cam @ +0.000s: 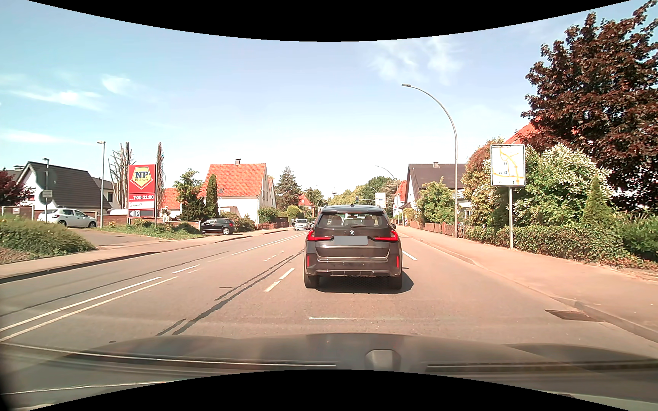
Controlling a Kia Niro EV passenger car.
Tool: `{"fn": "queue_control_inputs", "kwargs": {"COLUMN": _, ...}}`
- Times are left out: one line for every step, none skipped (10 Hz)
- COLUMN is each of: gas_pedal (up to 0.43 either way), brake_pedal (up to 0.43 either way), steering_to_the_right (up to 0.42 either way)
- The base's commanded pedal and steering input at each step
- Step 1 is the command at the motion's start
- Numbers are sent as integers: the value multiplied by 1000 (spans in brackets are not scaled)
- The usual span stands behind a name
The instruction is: Follow the waypoints while adhering to traffic rules and regulations
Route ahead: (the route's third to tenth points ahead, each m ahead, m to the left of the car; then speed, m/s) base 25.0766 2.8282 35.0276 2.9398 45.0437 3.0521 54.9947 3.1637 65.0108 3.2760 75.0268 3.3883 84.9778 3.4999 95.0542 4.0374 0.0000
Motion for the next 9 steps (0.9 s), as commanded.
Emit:
{"fn": "queue_control_inputs", "kwargs": {"gas_pedal": 0, "brake_pedal": 6, "steering_to_the_right": 8}}
{"fn": "queue_control_inputs", "kwargs": {"gas_pedal": 0, "brake_pedal": 6, "steering_to_the_right": 8}}
{"fn": "queue_control_inputs", "kwargs": {"gas_pedal": 0, "brake_pedal": 6, "steering_to_the_right": 8}}
{"fn": "queue_control_inputs", "kwargs": {"gas_pedal": 0, "brake_pedal": 6, "steering_to_the_right": 8}}
{"fn": "queue_control_inputs", "kwargs": {"gas_pedal": 0, "brake_pedal": 6, "steering_to_the_right": 8}}
{"fn": "queue_control_inputs", "kwargs": {"gas_pedal": 0, "brake_pedal": 6, "steering_to_the_right": 8}}
{"fn": "queue_control_inputs", "kwargs": {"gas_pedal": 0, "brake_pedal": 6, "steering_to_the_right": 8}}
{"fn": "queue_control_inputs", "kwargs": {"gas_pedal": 0, "brake_pedal": 6, "steering_to_the_right": 8}}
{"fn": "queue_control_inputs", "kwargs": {"gas_pedal": 0, "brake_pedal": 6, "steering_to_the_right": 8}}
